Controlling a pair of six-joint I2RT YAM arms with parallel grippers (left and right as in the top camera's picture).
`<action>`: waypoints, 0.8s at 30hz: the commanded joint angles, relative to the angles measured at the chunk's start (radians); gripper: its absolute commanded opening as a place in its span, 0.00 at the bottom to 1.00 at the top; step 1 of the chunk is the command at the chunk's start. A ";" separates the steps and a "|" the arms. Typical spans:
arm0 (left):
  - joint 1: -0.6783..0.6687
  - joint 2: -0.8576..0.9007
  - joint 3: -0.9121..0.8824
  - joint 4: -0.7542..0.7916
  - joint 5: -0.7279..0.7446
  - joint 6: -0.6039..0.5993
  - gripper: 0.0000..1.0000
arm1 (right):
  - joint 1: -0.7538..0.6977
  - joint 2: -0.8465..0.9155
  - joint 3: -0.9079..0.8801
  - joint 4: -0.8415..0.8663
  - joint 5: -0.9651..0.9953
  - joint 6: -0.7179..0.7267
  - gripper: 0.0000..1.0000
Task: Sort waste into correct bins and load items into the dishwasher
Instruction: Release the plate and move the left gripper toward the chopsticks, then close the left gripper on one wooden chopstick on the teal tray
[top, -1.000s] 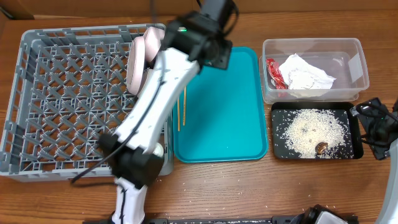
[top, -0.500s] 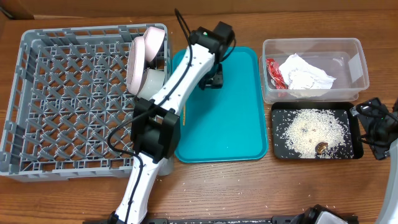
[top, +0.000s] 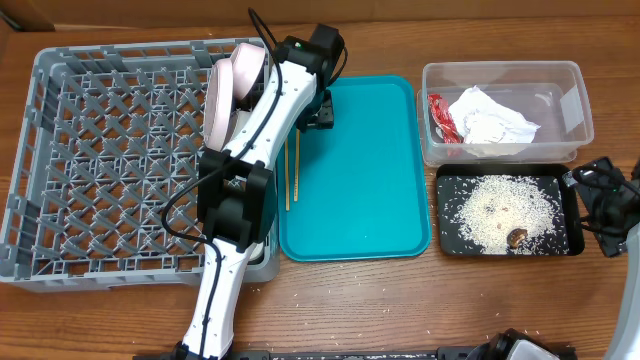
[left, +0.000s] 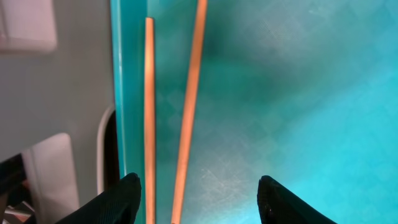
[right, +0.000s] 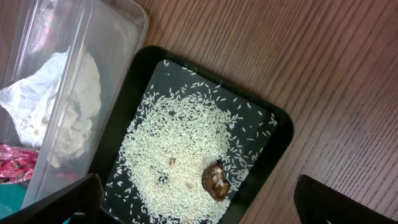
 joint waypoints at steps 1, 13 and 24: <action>-0.005 0.028 -0.026 0.010 -0.009 0.007 0.61 | -0.004 -0.002 0.010 0.005 -0.001 -0.007 1.00; -0.003 0.028 -0.181 0.095 0.024 -0.007 0.61 | -0.004 -0.002 0.010 0.005 -0.001 -0.007 1.00; -0.008 0.028 -0.305 0.151 0.095 -0.006 0.04 | -0.004 -0.002 0.010 0.005 -0.001 -0.007 1.00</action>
